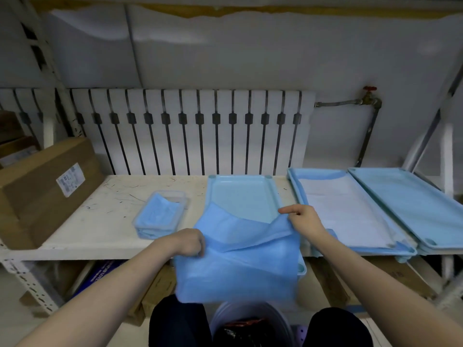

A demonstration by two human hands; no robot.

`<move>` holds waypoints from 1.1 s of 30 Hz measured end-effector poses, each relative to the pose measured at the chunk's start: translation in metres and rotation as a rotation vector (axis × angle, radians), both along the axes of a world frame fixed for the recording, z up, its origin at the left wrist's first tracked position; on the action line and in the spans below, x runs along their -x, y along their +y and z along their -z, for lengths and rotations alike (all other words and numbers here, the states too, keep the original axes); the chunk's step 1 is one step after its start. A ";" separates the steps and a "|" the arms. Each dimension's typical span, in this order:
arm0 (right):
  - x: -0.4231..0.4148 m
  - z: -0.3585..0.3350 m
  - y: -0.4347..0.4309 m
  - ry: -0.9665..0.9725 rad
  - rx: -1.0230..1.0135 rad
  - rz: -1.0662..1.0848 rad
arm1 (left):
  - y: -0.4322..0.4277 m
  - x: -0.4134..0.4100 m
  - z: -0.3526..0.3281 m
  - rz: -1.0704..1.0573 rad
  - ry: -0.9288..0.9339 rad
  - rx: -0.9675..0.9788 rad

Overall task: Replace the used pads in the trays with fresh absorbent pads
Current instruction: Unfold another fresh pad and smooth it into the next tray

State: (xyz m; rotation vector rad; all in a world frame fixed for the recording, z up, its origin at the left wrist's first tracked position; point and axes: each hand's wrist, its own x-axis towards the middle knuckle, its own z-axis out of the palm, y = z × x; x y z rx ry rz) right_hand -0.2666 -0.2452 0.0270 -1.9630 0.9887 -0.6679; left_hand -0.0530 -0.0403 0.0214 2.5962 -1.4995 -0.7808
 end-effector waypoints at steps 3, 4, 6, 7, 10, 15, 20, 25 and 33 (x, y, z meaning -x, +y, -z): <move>-0.008 -0.017 0.008 0.113 0.100 -0.168 | -0.006 0.003 0.000 -0.021 -0.038 0.067; -0.011 -0.022 0.010 0.141 0.137 -0.194 | -0.009 0.005 0.000 -0.013 -0.057 0.085; -0.015 -0.030 0.012 0.126 0.180 -0.180 | -0.012 0.007 0.004 -0.005 -0.092 0.101; -0.017 -0.033 0.014 0.086 0.183 -0.154 | -0.013 0.007 0.006 -0.013 -0.103 0.107; -0.021 -0.043 0.013 -0.073 0.094 -0.121 | -0.017 0.012 0.010 -0.073 -0.107 0.125; -0.025 -0.060 0.001 -0.285 -0.261 -0.041 | -0.034 0.021 -0.002 -0.173 -0.305 0.317; -0.027 -0.066 -0.026 -0.442 -0.572 0.125 | -0.059 0.002 -0.041 -0.369 -0.451 0.673; -0.034 -0.048 -0.042 -0.490 -0.752 0.102 | -0.096 -0.006 -0.058 -0.316 -0.291 0.880; -0.022 0.007 -0.030 0.254 -0.119 0.010 | -0.101 0.023 0.017 -0.008 -0.066 0.389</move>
